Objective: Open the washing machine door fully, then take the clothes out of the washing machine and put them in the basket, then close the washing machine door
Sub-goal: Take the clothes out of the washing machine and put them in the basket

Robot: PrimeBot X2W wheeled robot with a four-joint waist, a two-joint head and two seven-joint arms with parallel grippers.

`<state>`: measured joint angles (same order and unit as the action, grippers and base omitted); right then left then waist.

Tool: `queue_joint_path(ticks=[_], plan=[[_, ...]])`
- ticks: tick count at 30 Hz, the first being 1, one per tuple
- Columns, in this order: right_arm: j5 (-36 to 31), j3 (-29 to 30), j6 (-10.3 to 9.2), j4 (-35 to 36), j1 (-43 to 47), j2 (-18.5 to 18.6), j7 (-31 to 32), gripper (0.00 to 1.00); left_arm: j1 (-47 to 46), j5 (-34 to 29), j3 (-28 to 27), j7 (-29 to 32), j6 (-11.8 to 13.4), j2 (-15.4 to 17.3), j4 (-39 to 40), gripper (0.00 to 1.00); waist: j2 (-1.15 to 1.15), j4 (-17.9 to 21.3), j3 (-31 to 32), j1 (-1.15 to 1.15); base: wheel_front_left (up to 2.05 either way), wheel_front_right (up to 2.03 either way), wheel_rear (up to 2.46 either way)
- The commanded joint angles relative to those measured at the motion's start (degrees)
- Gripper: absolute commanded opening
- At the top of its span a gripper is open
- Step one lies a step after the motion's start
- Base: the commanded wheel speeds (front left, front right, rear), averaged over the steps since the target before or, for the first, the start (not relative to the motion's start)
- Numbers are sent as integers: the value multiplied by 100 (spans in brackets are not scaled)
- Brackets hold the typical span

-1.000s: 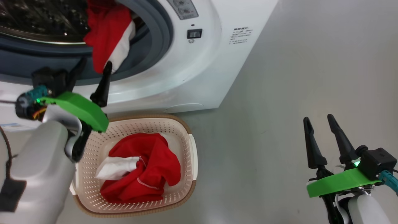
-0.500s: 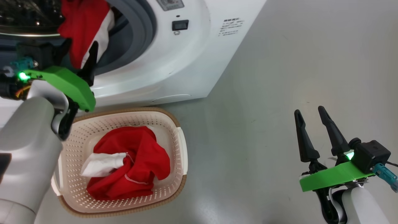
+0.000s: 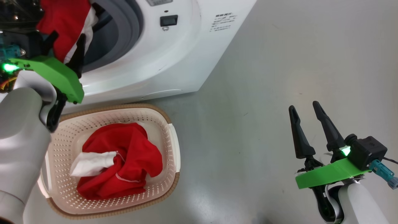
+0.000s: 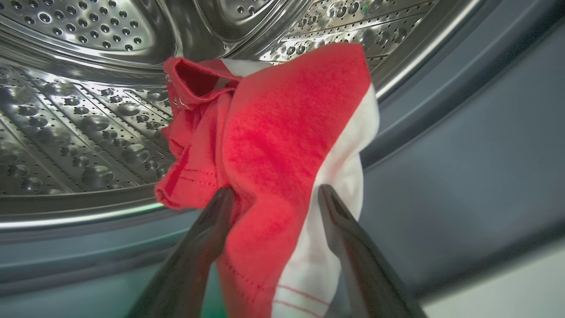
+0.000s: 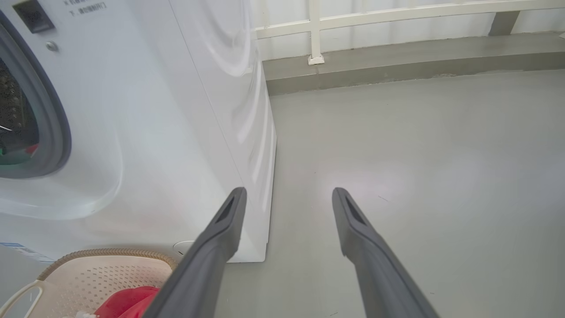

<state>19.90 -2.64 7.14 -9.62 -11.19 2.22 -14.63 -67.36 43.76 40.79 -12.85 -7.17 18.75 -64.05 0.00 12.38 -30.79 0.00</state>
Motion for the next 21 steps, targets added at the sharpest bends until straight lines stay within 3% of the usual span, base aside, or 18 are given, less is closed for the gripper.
queue_joint_path(ticks=[1, 2, 3, 4, 5, 7, 15, 21], plan=[[40, -133, 35, 144, -46, 65, -37, 100, -172, 64, -59, -9, -32, 249, 18, 100, 0, 21, -19, 0, 0, 0, 0], [37, -134, 35, 148, -47, 65, -37, 100, -193, 95, -32, -26, -32, 256, 5, 90, 0, 28, -23, 0, 0, 0, 0], [34, -130, 35, 153, -47, 65, -37, 100, -209, 121, 4, -41, -32, 254, -1, 73, 0, 31, -27, 0, 0, 0, 0], [31, -122, 35, 159, -45, 65, -37, 100, -221, 141, 45, -56, -32, 251, -1, 31, 0, 31, -29, 0, 0, 0, 0], [28, -116, 35, 164, -45, 65, -37, 100, -234, 163, 78, -73, -32, 250, 0, 15, 0, 31, -34, 0, 0, 0, 0], [18, -105, 35, 173, -50, 65, -37, 100, -257, 218, 129, -107, -32, 245, -4, 0, 0, 26, -44, 0, 0, 0, 0], [-26, -67, 35, 174, -68, 65, -37, 100, -189, 446, 212, -204, -32, 234, 103, 0, 0, -72, 8, 0, 0, 0, 0], [-69, -27, 35, 178, -64, 65, -37, 100, 75, 292, -295, -213, -32, 371, 715, 0, 0, -225, 106, 0, 0, 0, 0]])
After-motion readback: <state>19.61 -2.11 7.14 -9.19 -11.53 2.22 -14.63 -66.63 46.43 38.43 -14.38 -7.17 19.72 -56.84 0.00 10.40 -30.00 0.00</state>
